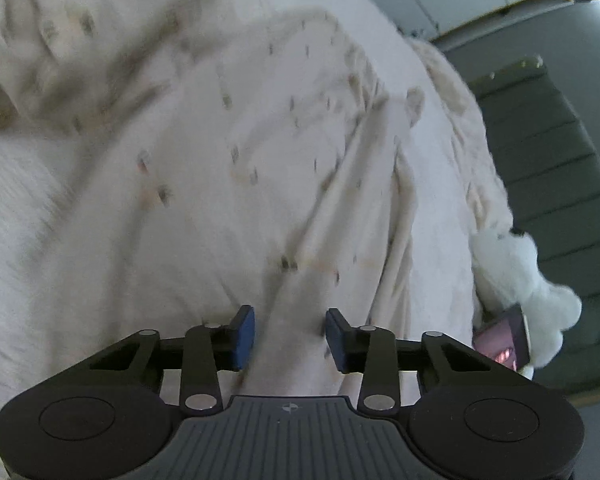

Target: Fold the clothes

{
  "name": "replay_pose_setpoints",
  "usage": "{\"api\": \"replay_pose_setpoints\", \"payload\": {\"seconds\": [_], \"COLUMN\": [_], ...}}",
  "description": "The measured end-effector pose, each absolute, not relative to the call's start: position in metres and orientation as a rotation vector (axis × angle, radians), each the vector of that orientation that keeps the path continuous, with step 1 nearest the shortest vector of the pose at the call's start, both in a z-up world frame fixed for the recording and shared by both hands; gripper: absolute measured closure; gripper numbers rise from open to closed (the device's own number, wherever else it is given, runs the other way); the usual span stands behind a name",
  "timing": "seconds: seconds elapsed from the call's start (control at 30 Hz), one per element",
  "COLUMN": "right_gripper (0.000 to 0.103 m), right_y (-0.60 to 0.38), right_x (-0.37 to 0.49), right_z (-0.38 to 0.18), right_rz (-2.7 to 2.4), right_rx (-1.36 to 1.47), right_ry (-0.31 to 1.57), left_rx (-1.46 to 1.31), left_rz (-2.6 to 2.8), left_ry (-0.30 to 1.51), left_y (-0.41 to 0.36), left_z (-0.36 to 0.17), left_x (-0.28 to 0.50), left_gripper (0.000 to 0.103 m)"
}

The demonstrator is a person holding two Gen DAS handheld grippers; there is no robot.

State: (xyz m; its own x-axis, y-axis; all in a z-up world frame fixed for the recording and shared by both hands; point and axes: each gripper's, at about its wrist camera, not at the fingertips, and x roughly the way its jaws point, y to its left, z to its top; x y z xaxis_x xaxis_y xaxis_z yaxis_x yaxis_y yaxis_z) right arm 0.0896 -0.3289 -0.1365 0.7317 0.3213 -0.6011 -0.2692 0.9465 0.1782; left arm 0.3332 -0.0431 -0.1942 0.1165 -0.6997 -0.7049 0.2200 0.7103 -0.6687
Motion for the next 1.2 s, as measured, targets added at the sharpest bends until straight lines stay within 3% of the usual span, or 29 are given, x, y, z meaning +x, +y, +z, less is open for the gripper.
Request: {"api": "replay_pose_setpoints", "payload": {"seconds": [0.1, 0.23, 0.33, 0.43, 0.53, 0.67, 0.73, 0.8, 0.83, 0.97, 1.2], "right_gripper": [0.061, 0.061, 0.061, 0.061, 0.061, 0.061, 0.061, 0.061, 0.061, 0.061, 0.061], "right_y": [-0.331, -0.336, -0.338, -0.340, -0.340, -0.343, -0.346, -0.348, -0.348, -0.343, -0.335], "right_x": [0.088, 0.087, 0.088, 0.091, 0.092, 0.092, 0.091, 0.092, 0.093, 0.100, 0.100], "right_z": [-0.133, -0.133, -0.133, -0.136, -0.139, -0.144, -0.146, -0.147, -0.148, -0.153, -0.160], "right_rz": [0.320, 0.302, 0.279, 0.261, 0.246, 0.219, 0.205, 0.197, 0.192, 0.194, 0.194], "right_rx": [0.109, 0.136, 0.148, 0.160, 0.157, 0.158, 0.159, 0.160, 0.160, 0.148, 0.134], "right_ry": [0.684, 0.688, 0.694, 0.706, 0.713, 0.731, 0.736, 0.738, 0.739, 0.756, 0.764], "left_rx": [-0.384, -0.396, -0.576, -0.706, -0.758, -0.761, -0.762, -0.764, -0.764, -0.755, -0.529], "left_rz": [-0.721, -0.711, -0.708, -0.715, -0.718, -0.721, -0.722, -0.723, -0.723, -0.746, -0.764], "left_ry": [1.281, 1.242, 1.242, 1.234, 1.244, 1.273, 1.287, 1.302, 1.309, 1.299, 1.053], "left_y": [-0.057, -0.052, -0.034, -0.027, -0.030, -0.040, -0.045, -0.050, -0.053, -0.058, -0.040], "left_z": [-0.197, -0.196, -0.202, -0.208, -0.216, -0.227, -0.232, -0.237, -0.240, -0.239, -0.161], "left_x": [0.326, 0.323, 0.329, 0.337, 0.344, 0.352, 0.356, 0.360, 0.362, 0.365, 0.353], "left_gripper": [0.098, 0.096, 0.081, 0.078, 0.063, 0.062, 0.069, 0.086, 0.100, 0.103, 0.103]}}
